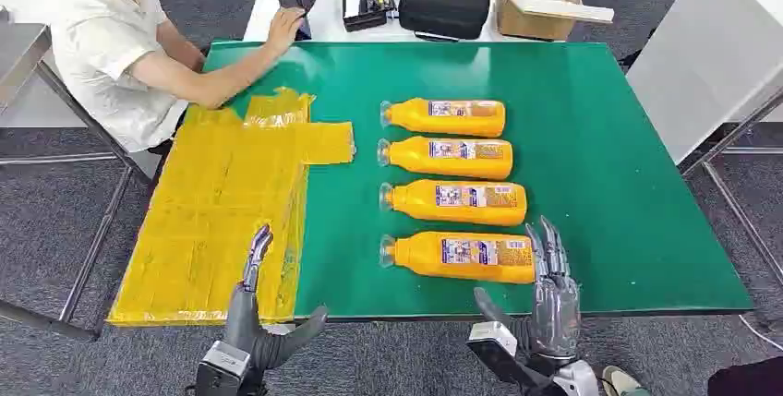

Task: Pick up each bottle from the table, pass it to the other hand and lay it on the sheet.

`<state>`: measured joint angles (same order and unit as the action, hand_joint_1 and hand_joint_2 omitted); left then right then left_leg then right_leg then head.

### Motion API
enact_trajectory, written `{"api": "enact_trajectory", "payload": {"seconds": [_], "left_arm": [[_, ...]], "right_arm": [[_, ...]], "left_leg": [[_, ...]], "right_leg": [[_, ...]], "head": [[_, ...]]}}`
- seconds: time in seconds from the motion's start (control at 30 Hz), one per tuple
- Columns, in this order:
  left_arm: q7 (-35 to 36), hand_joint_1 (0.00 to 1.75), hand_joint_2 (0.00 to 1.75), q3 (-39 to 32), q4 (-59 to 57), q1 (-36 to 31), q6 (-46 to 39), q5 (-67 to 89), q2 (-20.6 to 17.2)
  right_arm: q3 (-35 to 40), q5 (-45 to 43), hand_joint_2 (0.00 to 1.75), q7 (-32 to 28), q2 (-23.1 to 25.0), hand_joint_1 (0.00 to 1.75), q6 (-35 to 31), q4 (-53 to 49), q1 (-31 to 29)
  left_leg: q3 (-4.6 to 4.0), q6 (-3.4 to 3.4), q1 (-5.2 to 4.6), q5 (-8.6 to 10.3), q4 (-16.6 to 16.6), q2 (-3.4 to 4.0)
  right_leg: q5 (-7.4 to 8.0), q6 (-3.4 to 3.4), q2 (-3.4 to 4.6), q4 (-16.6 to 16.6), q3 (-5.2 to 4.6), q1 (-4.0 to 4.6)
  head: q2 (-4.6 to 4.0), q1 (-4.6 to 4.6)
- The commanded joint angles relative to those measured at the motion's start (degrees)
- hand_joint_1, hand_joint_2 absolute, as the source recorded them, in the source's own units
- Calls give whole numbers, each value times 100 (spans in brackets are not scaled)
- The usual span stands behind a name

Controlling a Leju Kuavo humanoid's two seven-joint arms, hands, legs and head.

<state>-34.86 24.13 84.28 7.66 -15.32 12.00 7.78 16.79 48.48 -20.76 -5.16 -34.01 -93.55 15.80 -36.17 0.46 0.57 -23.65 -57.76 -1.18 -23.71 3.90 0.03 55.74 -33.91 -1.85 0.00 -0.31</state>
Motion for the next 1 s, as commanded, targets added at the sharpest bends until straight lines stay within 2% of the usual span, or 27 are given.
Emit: {"api": "enact_trajectory", "payload": {"seconds": [0.03, 0.2, 0.43, 0.53, 0.63, 0.67, 0.73, 0.8, 1.0], "left_arm": [[-25, 0, 175, -48, -441, -218, 14, 37, -36], [-1, 0, 175, 50, -636, -300, 30, 240, -43], [-36, 0, 175, 195, -884, -395, -38, 485, -80], [-50, 0, 175, 261, -951, -391, -6, 503, -90], [-18, 0, 175, 236, -946, -421, -5, 494, -90], [-1, 0, 175, 215, -935, -474, 89, 441, -90], [-6, 0, 175, 127, -949, -550, 225, 321, -33], [-6, 0, 175, 115, -953, -577, 233, 319, -12], [-6, 0, 175, 115, -961, -558, 234, 320, -8]], "right_arm": [[271, 135, 175, 54, -244, 0, 44, 375, -216], [493, 260, 175, 227, -440, 0, 107, 571, -252], [549, 106, 175, 148, -370, 0, 120, 739, -436], [587, 73, 175, 241, -418, 0, 357, 863, -483], [660, 901, 175, 1004, -959, 0, 796, 923, -439], [675, 1153, 175, 1260, -1303, 0, 1072, 932, -454], [640, 990, 175, 1342, -1740, 0, 1537, 956, -510], [562, 881, 175, 1272, -1846, 0, 1580, 971, -523], [604, 903, 175, 1284, -1768, 0, 1589, 931, -524]], "left_leg": [[37, -2, 9, -13, 4, 15], [36, 1, 7, -12, 6, 12], [34, -2, 6, -10, 6, 13], [24, -1, 4, -5, 7, 10], [36, 1, 7, -10, 7, 10], [21, 2, 2, -4, 7, 2], [18, 3, 1, -4, 4, -1], [19, 5, -2, -5, 1, 2], [23, 0, -12, -7, 4, 9]], "right_leg": [[-8, -27, 4, -11, 39, 14], [-7, -21, 2, -14, 39, 12], [-6, -22, 3, -11, 35, 11], [-2, -16, 3, -10, 24, 7], [-6, -20, 1, -15, 39, 12], [-3, -12, -5, -11, 24, 5], [-3, -11, -7, -10, 22, 4], [-4, -11, -4, -8, 24, 1], [-2, -17, 2, -9, 27, -1]], "head": [[0, 0], [0, 0], [0, 0], [0, 2], [0, 0], [0, 0], [0, 0], [0, 0], [0, 0]]}}
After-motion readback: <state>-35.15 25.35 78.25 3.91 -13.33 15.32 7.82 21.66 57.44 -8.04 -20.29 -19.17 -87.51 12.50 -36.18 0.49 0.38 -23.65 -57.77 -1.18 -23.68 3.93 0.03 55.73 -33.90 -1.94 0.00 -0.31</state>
